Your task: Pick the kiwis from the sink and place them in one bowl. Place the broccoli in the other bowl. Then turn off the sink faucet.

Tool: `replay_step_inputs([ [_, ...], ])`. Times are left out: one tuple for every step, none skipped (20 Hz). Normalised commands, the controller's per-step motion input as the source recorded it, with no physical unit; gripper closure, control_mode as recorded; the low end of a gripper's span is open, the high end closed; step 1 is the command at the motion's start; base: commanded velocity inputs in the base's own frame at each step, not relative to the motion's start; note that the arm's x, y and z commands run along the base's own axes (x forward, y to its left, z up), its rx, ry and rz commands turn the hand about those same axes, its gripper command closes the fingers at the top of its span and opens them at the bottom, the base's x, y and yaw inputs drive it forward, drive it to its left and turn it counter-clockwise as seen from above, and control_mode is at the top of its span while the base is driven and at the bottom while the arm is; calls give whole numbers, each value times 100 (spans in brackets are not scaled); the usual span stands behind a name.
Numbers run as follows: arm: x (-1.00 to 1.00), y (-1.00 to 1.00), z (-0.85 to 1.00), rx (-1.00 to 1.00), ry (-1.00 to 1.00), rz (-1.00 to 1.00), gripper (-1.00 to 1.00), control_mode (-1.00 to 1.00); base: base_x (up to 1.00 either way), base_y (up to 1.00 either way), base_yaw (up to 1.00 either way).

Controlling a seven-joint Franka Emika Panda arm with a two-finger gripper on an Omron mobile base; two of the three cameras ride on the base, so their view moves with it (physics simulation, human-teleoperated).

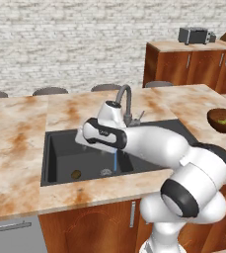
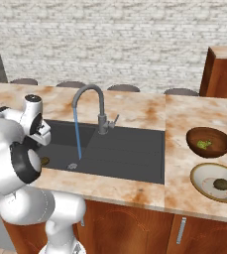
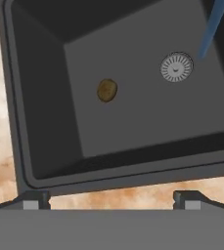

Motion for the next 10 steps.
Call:
replay_step_inputs([
  [24, 2, -39, -2, 1, 0, -100, -100, 0, 0, 0],
  [24, 5, -39, -1, 0, 0, -100, -100, 0, 0, 0],
  [24, 9, -41, -2, 0, 0, -100, -100, 0, 0, 0],
  [23, 14, -42, -3, 0, 0, -100, -100, 0, 0, 0],
  [21, 15, -44, -3, 1, 0, -100, -100, 0, 0, 0],
  [20, 16, -46, -3, 2, 0, -100, -100, 0, 0, 0],
  [19, 16, -46, -4, 4, 0, -100, -100, 0, 0, 0],
  [21, 17, -45, -3, 5, 0, -100, -100, 0, 0, 0],
  [21, 14, -42, -2, 5, 0, -100, -100, 0, 0, 0],
  [19, 11, -39, -1, 4, 0, -100, -100, 0, 0, 0],
])
